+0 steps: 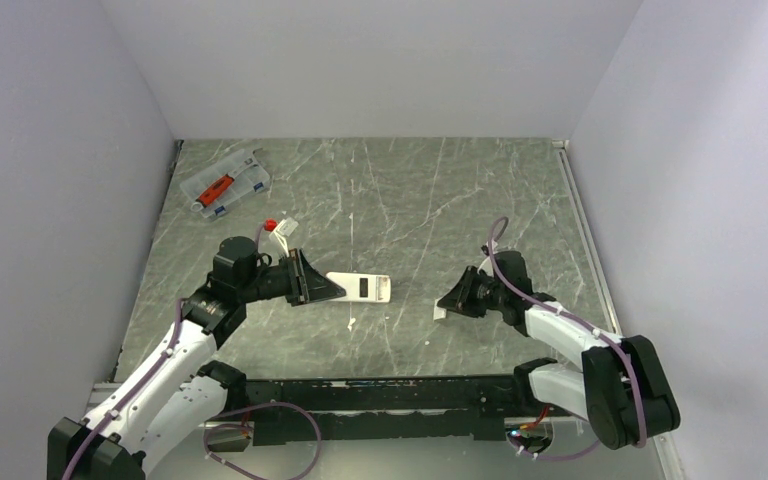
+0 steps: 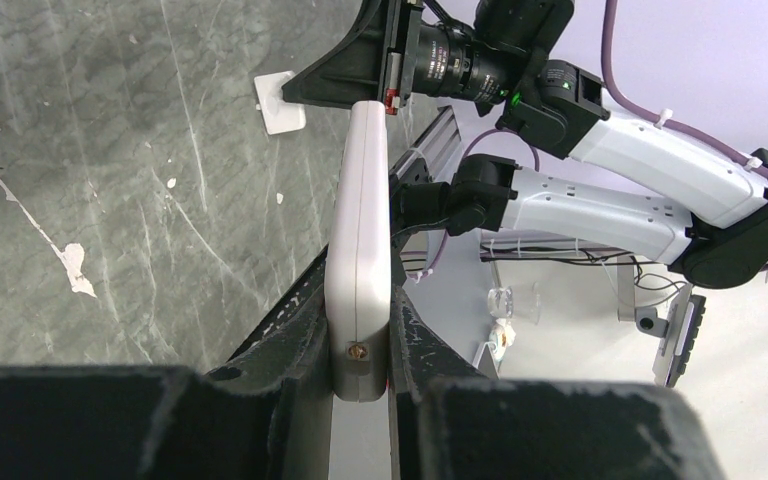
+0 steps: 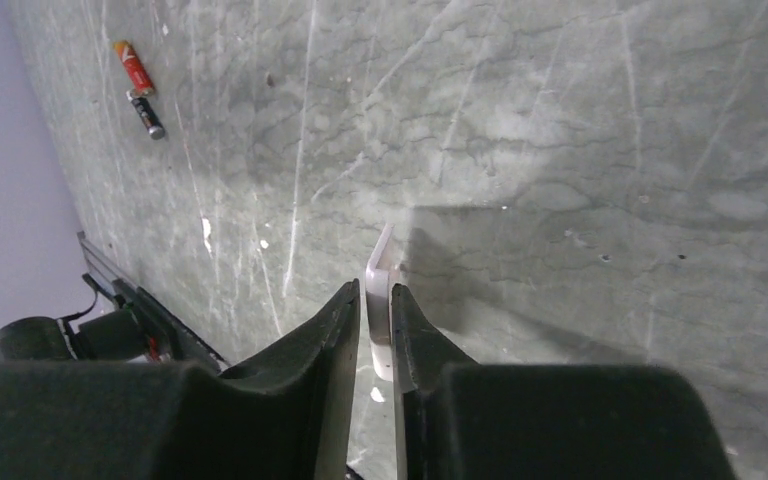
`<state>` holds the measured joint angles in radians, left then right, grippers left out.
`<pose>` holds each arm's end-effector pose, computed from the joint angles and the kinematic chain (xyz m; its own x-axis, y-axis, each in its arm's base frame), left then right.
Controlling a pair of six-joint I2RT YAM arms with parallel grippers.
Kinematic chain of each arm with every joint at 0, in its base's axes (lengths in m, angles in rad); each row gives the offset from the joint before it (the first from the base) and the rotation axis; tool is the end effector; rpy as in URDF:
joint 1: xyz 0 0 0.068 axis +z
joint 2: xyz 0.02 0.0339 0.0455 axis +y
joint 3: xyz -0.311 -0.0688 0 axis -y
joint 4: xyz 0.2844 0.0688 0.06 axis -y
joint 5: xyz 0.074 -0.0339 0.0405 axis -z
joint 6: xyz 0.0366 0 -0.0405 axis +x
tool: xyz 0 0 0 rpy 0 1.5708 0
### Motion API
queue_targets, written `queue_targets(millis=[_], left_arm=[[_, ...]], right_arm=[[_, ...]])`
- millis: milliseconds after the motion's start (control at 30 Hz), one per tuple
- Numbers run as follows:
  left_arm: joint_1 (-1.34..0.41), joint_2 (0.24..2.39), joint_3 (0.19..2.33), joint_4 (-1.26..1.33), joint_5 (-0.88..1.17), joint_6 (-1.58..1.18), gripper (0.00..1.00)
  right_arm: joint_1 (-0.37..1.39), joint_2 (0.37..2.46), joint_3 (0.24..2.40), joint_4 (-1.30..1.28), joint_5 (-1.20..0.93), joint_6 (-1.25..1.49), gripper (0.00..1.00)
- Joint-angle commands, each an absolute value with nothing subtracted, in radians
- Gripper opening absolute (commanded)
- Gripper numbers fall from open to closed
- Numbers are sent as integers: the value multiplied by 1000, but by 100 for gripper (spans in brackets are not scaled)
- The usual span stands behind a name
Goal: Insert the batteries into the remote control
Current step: Place the battery cover at the center of the board.
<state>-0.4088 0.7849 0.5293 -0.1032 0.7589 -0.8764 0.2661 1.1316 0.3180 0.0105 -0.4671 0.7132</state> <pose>0.1593 -0.0964 0.2841 -0.8821 -0.2255 -0.4135 0.3153 0.3694 -0.8741 0.1894 0.0687 0.1527 -0.8760 0.3667 -0.3132 0.0484 0.7131 0.6994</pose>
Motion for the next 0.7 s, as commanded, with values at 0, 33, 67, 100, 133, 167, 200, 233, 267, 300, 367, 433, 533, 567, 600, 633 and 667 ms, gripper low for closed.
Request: queue_targets(millis=[0, 33, 67, 100, 133, 167, 200, 233, 267, 300, 367, 433, 533, 567, 600, 633, 667], left_arm=[[-405, 786, 557, -82, 765, -858, 0], [-405, 787, 556, -81, 765, -859, 0], [-405, 786, 555, -80, 765, -859, 0], [-405, 785, 554, -78, 765, -859, 0], [-405, 784, 555, -78, 765, -860, 0], [-405, 784, 554, -78, 765, -861, 0], [-405, 783, 554, -77, 765, -861, 0], [-405, 782, 552, -78, 766, -861, 0], [-405, 781, 552, -78, 766, -859, 0], [-405, 781, 553, -79, 765, -859, 0], [-405, 780, 553, -85, 764, -855, 0], [-405, 779, 552, -92, 761, -851, 0], [-405, 776, 555, -105, 751, -845, 0], [-405, 775, 555, -106, 750, -843, 0], [-405, 775, 556, -106, 750, -842, 0], [-405, 775, 556, -106, 751, -841, 0], [-405, 776, 556, -105, 752, -841, 0]], right_arm=[[237, 1123, 298, 43, -484, 683, 24], [232, 1122, 296, 39, -483, 679, 25], [228, 1122, 294, 37, -483, 676, 26], [224, 1121, 291, 34, -482, 673, 27], [223, 1121, 289, 30, -479, 672, 28], [221, 1117, 287, 26, -477, 670, 29], [220, 1114, 286, 21, -471, 668, 32], [219, 1107, 283, 16, -466, 667, 34], [218, 1099, 282, 9, -463, 666, 38], [218, 1091, 282, 5, -457, 665, 41], [218, 1075, 286, -30, -448, 662, 45], [217, 1058, 295, -63, -426, 656, 48], [218, 1023, 319, -130, -363, 641, 51], [218, 1008, 325, -149, -345, 639, 52], [218, 991, 329, -161, -333, 638, 52], [218, 975, 332, -172, -327, 639, 53], [218, 960, 335, -181, -323, 642, 53]])
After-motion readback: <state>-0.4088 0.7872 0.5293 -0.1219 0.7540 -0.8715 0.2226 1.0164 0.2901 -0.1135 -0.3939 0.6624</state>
